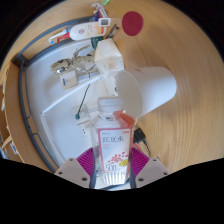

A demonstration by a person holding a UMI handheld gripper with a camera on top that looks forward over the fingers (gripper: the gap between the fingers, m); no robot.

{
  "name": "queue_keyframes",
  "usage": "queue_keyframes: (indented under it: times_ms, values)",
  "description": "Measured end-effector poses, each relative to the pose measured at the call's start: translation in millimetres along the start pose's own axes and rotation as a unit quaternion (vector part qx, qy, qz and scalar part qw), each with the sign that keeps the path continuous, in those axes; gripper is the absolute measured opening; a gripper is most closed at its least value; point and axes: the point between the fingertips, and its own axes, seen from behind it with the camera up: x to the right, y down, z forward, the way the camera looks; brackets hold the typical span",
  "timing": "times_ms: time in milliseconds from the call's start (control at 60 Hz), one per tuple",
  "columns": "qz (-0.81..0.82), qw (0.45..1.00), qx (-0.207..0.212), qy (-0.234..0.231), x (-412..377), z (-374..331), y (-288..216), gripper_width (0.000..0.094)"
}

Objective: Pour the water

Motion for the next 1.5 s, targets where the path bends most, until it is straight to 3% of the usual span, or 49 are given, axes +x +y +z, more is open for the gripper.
queue_keyframes:
  times_ms: [333,500,617,850,967,1167,1500]
  values:
    - [-0.005,1.000,0.004,-0.009,-15,-7,-1,0.0466]
    - [-0.185,0.983,-0.007,-0.004,-65,-30,1,0.0463]
    - [-0.375,0.927,-0.003,-0.002,-106,-45,-8,0.0466]
    - [-0.702,0.699,0.133,0.037,-166,-75,-108,0.0467]
    - [-0.758,0.626,0.165,0.077,-145,-82,-168,0.0465]
    - [-0.778,0.588,0.169,0.141,-86,-78,-260,0.0467]
    - [-0.800,0.568,0.148,0.123,-32,-56,-293,0.0492]
